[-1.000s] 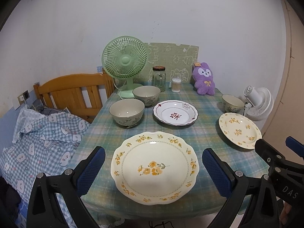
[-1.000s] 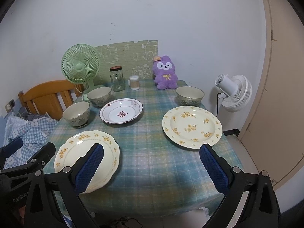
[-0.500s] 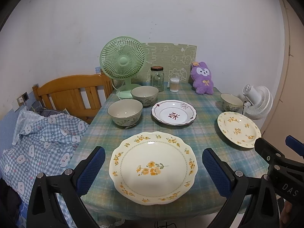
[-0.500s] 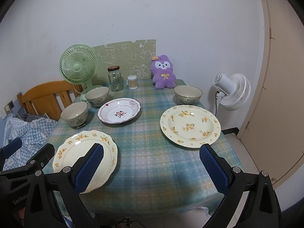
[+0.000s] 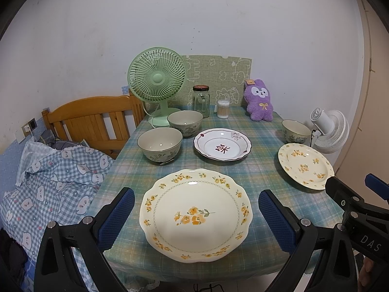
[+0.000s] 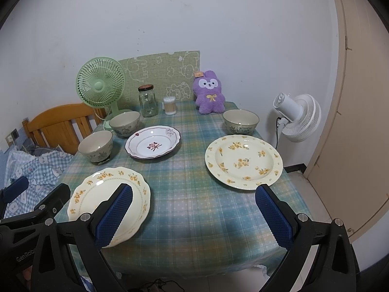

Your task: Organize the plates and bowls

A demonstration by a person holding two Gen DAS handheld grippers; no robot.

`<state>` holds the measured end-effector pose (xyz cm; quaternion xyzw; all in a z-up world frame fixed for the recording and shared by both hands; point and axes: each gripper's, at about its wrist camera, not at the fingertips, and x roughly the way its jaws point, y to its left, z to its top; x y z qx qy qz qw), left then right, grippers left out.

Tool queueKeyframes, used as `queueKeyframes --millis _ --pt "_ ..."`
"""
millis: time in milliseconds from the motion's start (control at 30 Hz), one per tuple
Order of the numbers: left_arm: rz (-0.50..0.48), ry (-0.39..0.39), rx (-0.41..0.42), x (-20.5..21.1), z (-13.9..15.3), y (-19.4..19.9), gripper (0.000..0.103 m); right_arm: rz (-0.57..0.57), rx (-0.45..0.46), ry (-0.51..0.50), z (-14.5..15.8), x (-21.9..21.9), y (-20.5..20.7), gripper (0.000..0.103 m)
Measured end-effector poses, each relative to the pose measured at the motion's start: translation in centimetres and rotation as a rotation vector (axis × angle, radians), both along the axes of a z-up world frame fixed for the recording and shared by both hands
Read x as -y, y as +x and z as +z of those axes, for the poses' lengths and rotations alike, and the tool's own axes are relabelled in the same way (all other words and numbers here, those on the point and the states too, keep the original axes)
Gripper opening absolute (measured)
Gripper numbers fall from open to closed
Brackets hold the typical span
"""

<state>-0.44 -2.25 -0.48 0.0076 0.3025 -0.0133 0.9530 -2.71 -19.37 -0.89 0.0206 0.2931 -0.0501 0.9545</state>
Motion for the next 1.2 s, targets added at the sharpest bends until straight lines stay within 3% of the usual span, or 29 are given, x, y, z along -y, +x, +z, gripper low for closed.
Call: queueKeyframes --millis 567,833,1200 --pt "0.001 -0.003 -0.029 -0.5 0.1 1.0 0.093 0.034 -0.024 0.019 -0.1 -1.2 1.6 0.102" --pt "0.019 0.03 -0.028 -1.8 -0.4 2.9 0.086 0.063 -0.059 0.051 -0.7 -3.2 4.8 0.097" --pt "0.022 0.031 -0.122 -4.8 -2.4 8.0 0.081 0.074 -0.138 0.053 -2.7 -6.6 10.1 0.094"
